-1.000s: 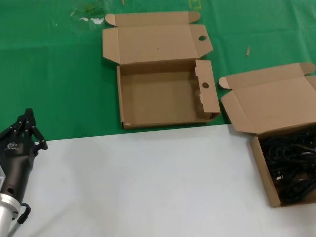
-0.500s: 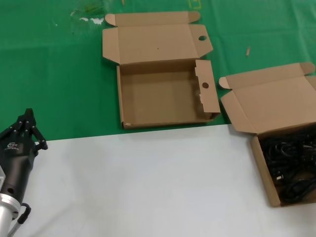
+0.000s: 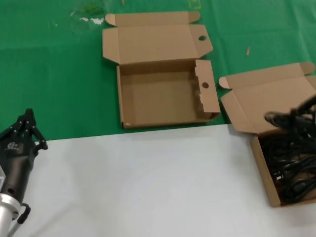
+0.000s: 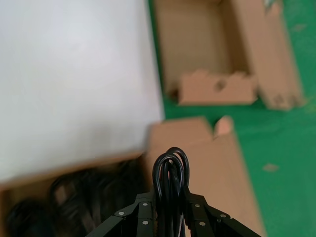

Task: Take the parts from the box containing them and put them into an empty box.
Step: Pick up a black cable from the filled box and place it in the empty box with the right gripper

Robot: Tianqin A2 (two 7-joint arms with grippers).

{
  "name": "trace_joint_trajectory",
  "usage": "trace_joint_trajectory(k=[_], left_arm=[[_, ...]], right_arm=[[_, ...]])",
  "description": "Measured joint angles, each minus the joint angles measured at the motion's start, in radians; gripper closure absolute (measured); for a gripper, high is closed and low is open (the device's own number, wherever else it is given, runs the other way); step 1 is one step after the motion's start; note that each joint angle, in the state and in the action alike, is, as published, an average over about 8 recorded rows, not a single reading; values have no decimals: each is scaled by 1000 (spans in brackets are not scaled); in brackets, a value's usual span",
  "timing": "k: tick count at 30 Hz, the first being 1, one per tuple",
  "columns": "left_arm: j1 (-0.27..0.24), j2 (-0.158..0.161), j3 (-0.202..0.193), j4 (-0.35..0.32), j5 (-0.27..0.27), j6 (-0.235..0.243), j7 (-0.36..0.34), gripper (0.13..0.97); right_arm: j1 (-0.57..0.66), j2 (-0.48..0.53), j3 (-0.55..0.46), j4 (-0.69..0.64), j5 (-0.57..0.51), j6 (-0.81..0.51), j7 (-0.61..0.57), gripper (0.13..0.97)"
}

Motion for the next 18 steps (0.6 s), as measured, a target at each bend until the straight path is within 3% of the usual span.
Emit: trace_joint_trajectory(k=[9,18], left_arm=[[0,0,0,0,0,0,0,957],[0,0,0,0,0,0,0,957]], right_arm=[[225,-157,-59,49,-68,-66,71,863],[399,-400,-162,-37,-178,-41,64,863]])
